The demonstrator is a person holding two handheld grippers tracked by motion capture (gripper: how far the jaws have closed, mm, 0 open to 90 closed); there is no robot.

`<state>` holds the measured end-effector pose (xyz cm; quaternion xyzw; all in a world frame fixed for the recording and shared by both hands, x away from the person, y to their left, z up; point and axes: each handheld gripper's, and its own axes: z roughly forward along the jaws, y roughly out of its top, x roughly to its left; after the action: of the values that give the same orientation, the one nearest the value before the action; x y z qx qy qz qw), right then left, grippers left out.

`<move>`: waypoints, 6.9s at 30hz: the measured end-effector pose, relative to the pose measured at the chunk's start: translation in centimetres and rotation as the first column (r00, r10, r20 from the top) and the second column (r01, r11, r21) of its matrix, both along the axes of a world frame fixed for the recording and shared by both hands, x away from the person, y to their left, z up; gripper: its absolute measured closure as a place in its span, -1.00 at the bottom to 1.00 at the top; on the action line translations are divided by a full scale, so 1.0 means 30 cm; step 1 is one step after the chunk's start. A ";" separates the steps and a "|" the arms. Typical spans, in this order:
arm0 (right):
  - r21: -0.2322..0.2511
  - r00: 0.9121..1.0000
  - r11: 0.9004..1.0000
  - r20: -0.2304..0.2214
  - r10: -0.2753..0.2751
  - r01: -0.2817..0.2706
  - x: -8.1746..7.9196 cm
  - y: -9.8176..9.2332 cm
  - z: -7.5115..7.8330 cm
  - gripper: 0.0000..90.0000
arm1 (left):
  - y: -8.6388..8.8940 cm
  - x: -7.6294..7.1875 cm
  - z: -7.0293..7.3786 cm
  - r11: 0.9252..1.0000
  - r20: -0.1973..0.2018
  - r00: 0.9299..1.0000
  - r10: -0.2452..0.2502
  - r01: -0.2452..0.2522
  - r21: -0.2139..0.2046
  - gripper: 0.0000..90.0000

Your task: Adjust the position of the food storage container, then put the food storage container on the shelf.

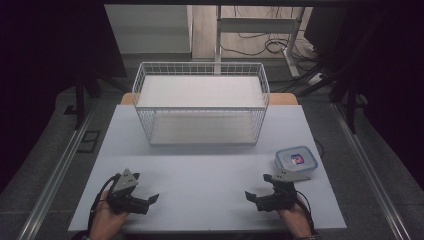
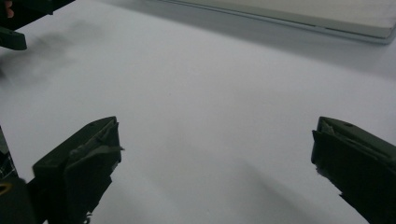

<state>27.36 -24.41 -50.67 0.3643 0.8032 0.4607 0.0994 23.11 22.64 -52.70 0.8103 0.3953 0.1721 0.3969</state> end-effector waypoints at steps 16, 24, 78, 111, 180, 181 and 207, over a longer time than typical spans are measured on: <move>-0.086 1.000 0.996 0.005 0.002 -0.001 -0.002 0.032 -0.023 -1.00 | 0.018 0.011 -0.008 0.997 0.012 1.000 -0.007 0.008 -0.072 -0.97; -0.091 1.000 0.996 0.003 -0.017 0.017 0.002 0.022 0.000 -1.00 | 0.015 0.013 -0.012 0.998 0.002 1.000 -0.010 0.010 -0.066 -0.97; -0.217 0.904 0.877 0.084 -0.420 0.428 0.294 -0.382 0.169 0.98 | 0.010 0.016 -0.016 0.999 0.001 1.000 0.005 -0.005 -0.043 -0.96; -0.227 0.886 0.863 -0.003 -0.464 0.452 0.306 -0.457 0.076 0.98 | 0.013 0.015 -0.017 0.999 -0.004 1.000 0.008 -0.008 -0.045 -0.96; -0.188 0.997 0.979 0.005 0.079 -0.077 0.120 0.218 0.090 0.67 | -0.011 0.001 0.003 0.997 -0.040 0.999 -0.021 0.018 -0.071 -0.85; -0.188 0.997 0.979 0.005 0.079 -0.077 0.120 0.218 0.090 0.67 | -0.013 -0.001 0.005 0.998 -0.038 0.999 -0.023 0.020 -0.067 -0.85; -0.148 0.995 0.986 0.048 0.085 -0.077 0.049 0.186 0.045 -0.94 | -0.058 0.011 0.010 0.995 -0.069 0.996 -0.059 0.053 -0.085 -0.77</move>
<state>28.84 -18.84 -49.32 0.3103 0.8459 0.4143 0.1286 23.45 20.89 -52.40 0.8095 0.3932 0.1152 0.4205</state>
